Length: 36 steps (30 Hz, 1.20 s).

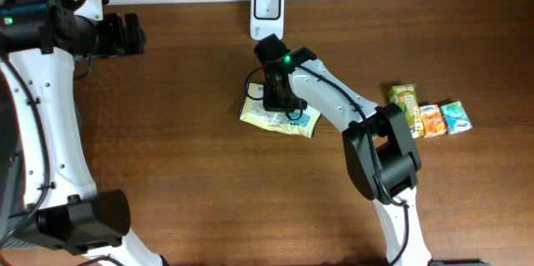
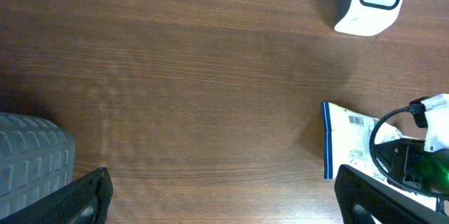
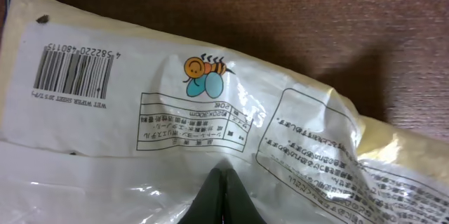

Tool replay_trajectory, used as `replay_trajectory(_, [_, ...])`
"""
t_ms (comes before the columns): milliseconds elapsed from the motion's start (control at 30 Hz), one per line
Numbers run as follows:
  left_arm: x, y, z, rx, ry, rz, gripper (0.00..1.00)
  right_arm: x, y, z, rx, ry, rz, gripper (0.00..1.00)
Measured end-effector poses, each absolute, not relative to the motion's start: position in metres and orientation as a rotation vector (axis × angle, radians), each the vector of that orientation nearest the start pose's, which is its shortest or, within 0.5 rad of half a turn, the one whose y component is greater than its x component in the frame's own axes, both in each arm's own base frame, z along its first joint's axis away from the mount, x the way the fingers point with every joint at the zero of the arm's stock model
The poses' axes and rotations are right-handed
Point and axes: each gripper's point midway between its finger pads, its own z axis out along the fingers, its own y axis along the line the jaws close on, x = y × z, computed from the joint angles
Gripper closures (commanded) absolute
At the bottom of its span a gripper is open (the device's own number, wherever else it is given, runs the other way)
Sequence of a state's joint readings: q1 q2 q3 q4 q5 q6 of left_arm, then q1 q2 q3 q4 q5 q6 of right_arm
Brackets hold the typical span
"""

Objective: Scan the item barcode

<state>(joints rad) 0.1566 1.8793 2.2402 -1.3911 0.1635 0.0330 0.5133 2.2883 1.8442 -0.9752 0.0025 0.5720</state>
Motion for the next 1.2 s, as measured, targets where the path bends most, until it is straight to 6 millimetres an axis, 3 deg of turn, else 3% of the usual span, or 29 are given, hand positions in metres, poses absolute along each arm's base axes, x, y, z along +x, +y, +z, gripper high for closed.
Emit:
replay_trajectory(100, [0.433, 0.040, 0.299, -0.101, 2.584, -0.143, 0.01, 0.417, 0.234, 0.015, 0.107, 3.016, 0.155, 0.78])
replay_trajectory(167, [0.433, 0.040, 0.299, -0.101, 2.585, -0.143, 0.01, 0.416, 0.236, 0.015, 0.107, 3.026, 0.194, 0.55])
replay_trajectory(233, [0.433, 0.040, 0.299, -0.101, 2.584, -0.144, 0.01, 0.413, 0.243, 0.021, 0.031, 3.054, 0.279, 0.41])
replay_trajectory(333, [0.433, 0.040, 0.299, -0.101, 2.583, -0.143, 0.01, 0.409, 0.229, 0.035, 0.010, 3.103, 0.278, 0.27])
replay_trajectory(400, [0.432, 0.040, 0.299, -0.101, 2.585, -0.144, 0.01, 0.422, 0.214, 0.071, 0.028, 3.050, 0.304, 0.18])
replay_trajectory(433, [0.433, 0.040, 0.299, -0.101, 2.585, -0.143, 0.01, 0.427, 0.200, 0.106, 0.055, 2.995, 0.327, 0.04])
replay_trajectory(500, [0.433, 0.040, 0.299, -0.101, 2.584, -0.143, 0.01, 0.418, 0.165, 0.181, 0.118, 2.891, 0.359, 0.01])
replay_trajectory(533, [0.432, 0.040, 0.299, -0.101, 2.585, -0.143, 0.01, 0.405, 0.145, 0.205, 0.166, 2.886, 0.352, 0.01])
replay_trajectory(600, [0.433, 0.040, 0.299, -0.101, 2.584, -0.143, 0.01, 0.388, 0.117, 0.219, 0.247, 2.904, 0.332, 0.01])
replay_trajectory(633, [0.433, 0.040, 0.299, -0.101, 2.584, -0.143, 0.01, 0.386, 0.107, 0.206, 0.296, 2.938, 0.315, 0.01])
replay_trajectory(700, [0.432, 0.040, 0.299, -0.101, 2.585, -0.143, 0.01, 0.383, 0.106, 0.173, 0.344, 3.000, 0.311, 0.01])
replay_trajectory(767, [0.433, 0.040, 0.299, -0.101, 2.584, -0.143, 0.01, 0.376, 0.118, 0.118, 0.368, 3.078, 0.398, 0.01])
replay_trajectory(867, [0.433, 0.040, 0.299, -0.101, 2.584, -0.143, 0.01, 0.362, 0.135, 0.066, 0.412, 3.113, 0.573, 0.01])
replay_trajectory(1067, [0.433, 0.040, 0.299, -0.101, 2.584, -0.143, 0.01, 0.372, 0.156, 0.022, 0.474, 2.973, 0.832, 0.01])
replay_trajectory(1200, [0.433, 0.040, 0.299, -0.101, 2.584, -0.143, 0.01, 0.392, 0.167, 0.026, 0.468, 2.837, 0.958, 0.02])
